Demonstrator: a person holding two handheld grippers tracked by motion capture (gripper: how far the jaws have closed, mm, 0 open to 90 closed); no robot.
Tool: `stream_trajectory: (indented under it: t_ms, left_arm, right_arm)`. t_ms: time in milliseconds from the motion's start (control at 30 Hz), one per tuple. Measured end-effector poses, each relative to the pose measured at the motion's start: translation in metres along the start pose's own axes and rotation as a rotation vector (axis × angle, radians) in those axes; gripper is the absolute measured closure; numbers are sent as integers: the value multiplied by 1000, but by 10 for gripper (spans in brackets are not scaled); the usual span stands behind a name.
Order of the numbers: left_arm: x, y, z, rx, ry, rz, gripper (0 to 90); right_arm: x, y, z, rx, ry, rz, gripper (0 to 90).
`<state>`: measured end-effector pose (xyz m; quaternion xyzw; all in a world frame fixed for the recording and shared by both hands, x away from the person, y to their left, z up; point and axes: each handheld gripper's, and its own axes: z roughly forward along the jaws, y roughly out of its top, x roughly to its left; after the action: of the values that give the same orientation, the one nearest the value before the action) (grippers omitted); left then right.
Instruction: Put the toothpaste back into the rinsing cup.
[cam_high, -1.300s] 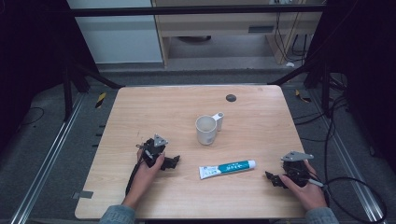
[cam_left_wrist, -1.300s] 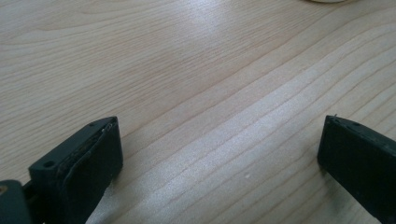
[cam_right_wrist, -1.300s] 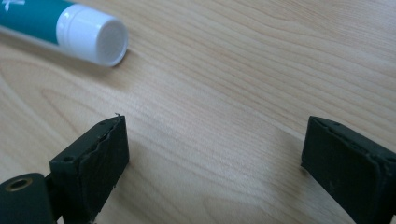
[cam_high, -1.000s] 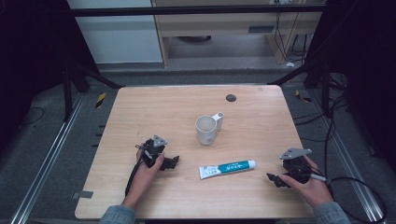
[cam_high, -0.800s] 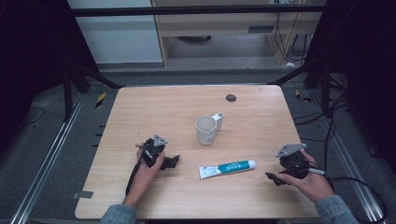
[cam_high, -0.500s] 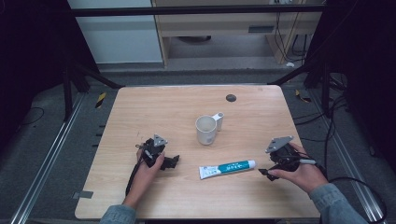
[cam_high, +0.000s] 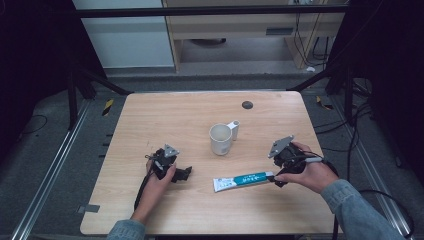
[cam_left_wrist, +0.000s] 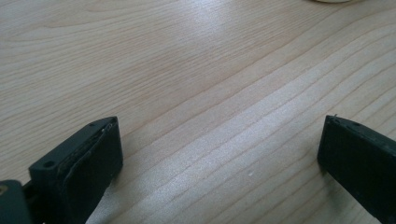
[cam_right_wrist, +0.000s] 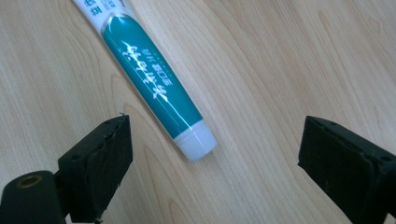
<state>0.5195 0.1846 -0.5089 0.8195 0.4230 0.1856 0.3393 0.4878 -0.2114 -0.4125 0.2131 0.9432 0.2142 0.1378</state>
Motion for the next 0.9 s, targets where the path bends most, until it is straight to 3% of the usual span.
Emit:
stream_trajectory:
  t_ms: [167, 400, 600, 900]
  left_arm:
    - [0, 0, 0, -1, 0, -2, 0]
    - [0, 0, 0, 1, 0, 1, 0]
    - [0, 0, 0, 1, 0, 2, 0]
    - [0, 0, 0, -1, 0, 0, 0]
  right_arm:
    - [5, 21, 1, 4, 22, -45, 72]
    - [17, 48, 17, 21, 66, -131, 113]
    - [28, 65, 32, 29, 119, -186, 133]
    - [43, 80, 54, 69, 161, -256, 150]
